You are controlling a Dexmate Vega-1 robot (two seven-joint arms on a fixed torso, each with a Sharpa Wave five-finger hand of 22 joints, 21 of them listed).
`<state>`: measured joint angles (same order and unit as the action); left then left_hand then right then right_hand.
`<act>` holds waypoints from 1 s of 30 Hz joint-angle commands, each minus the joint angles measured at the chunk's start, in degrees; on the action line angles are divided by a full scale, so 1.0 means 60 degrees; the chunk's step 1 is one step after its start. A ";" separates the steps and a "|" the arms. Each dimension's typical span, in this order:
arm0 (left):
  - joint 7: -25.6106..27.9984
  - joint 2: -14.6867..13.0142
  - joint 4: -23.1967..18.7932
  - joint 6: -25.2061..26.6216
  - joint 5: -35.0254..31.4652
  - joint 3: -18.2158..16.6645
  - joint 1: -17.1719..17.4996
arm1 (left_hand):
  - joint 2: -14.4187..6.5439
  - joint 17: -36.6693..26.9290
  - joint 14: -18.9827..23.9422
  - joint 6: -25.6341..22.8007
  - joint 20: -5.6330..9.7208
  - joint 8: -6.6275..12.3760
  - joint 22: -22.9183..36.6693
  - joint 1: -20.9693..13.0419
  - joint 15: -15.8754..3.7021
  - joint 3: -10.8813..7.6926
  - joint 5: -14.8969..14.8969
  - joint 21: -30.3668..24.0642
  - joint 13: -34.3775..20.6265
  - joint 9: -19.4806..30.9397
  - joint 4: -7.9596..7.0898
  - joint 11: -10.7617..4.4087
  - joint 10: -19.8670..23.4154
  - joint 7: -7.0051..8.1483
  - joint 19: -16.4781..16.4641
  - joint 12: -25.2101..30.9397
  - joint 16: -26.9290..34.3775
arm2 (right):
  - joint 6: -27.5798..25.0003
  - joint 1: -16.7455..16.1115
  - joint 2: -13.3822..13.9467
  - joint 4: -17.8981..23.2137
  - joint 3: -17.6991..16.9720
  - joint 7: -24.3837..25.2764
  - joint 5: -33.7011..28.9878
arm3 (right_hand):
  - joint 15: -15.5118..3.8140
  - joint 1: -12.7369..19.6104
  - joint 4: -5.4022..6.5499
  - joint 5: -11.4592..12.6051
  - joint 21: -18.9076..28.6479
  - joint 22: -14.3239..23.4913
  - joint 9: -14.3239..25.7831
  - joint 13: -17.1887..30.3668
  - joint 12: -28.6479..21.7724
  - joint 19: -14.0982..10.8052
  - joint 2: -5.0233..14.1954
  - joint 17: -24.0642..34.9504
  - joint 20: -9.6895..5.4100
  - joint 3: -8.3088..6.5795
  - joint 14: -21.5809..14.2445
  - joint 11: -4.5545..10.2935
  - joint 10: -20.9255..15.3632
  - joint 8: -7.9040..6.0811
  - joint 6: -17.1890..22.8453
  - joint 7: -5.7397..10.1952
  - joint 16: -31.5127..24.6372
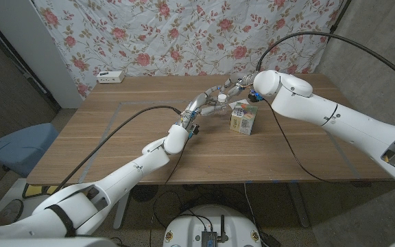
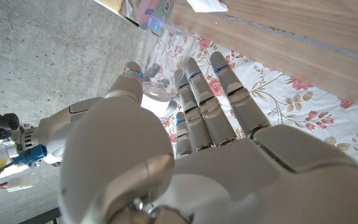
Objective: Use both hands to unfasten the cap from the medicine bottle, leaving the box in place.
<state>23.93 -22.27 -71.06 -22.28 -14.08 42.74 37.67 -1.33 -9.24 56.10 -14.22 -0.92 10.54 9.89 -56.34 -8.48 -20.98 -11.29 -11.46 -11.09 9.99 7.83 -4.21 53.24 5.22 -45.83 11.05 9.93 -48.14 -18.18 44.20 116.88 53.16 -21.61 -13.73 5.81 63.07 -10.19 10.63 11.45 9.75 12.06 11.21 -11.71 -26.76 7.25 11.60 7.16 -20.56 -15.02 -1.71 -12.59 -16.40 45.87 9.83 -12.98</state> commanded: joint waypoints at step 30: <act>-0.0053 -0.0179 -0.0299 -0.0001 0.0004 -0.0149 0.0242 | -0.0045 -0.0021 0.0086 -0.0039 0.0021 0.0029 0.0028 0.0059 -0.0416 -0.0130 -0.0076 0.0003 -0.0033 0.0028 -0.0020 -0.0499 0.0624 0.0056 0.0055 0.0041 0.0021 | -0.0274 0.0257 0.0084 0.0222 0.0202 -0.0247 0.0274 | 0.0347 0.0377 0.0106 -0.0031 -0.0066 0.0047 -0.0117 0.0034 0.0178 0.0304 -0.0325 0.0125 0.0214 0.0149 0.0800 -0.0163 0.0845 0.0927 -0.0923 0.0458 0.0175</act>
<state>23.82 -23.26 -72.68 -22.08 -14.04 41.97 39.01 -1.06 -9.20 56.10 -14.22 -0.70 10.54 9.89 -56.09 -8.47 -21.32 -11.45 -11.46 -11.04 9.99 7.67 -4.08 53.37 5.21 -45.62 10.85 9.93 -49.23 -17.57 44.40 117.88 53.63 -21.95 -12.38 7.80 65.23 -9.65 10.41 11.22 9.75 11.44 11.34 -10.80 -25.41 5.64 12.14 8.50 -19.97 -10.57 -2.55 -8.05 -11.28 41.38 12.58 -12.07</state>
